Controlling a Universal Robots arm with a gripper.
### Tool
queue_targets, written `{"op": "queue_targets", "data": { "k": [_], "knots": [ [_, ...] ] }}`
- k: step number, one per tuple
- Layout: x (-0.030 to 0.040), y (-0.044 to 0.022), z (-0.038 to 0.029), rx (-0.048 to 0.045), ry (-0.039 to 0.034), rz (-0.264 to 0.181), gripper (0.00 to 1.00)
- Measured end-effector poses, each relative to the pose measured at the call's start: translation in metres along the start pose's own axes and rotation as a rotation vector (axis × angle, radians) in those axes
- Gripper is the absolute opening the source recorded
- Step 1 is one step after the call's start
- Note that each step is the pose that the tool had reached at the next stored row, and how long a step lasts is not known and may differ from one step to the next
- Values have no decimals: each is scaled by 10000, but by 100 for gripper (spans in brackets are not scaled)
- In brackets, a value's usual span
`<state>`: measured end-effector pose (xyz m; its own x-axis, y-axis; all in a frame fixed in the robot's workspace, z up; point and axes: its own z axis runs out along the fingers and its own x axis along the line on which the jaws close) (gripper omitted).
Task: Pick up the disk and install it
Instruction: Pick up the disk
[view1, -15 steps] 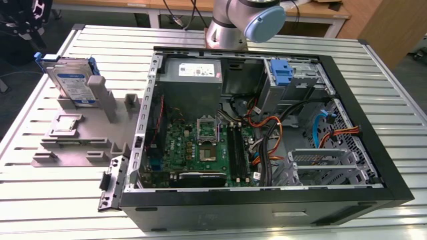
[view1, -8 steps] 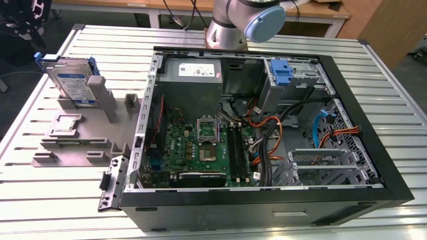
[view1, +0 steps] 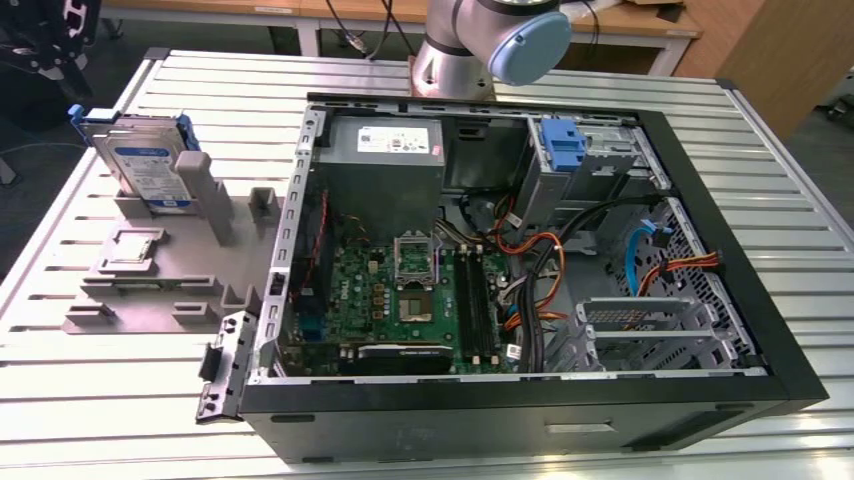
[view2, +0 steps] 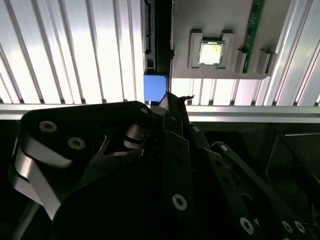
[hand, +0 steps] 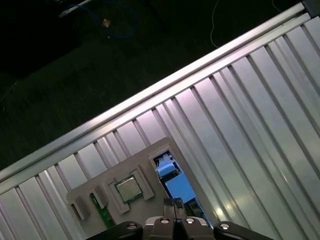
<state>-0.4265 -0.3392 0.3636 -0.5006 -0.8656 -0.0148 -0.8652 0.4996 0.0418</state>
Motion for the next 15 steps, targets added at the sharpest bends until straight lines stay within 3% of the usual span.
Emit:
{"op": "queue_targets", "data": {
  "k": [15],
  "knots": [
    [0, 0, 0, -2, 40, -1197, 10]
  ]
}}
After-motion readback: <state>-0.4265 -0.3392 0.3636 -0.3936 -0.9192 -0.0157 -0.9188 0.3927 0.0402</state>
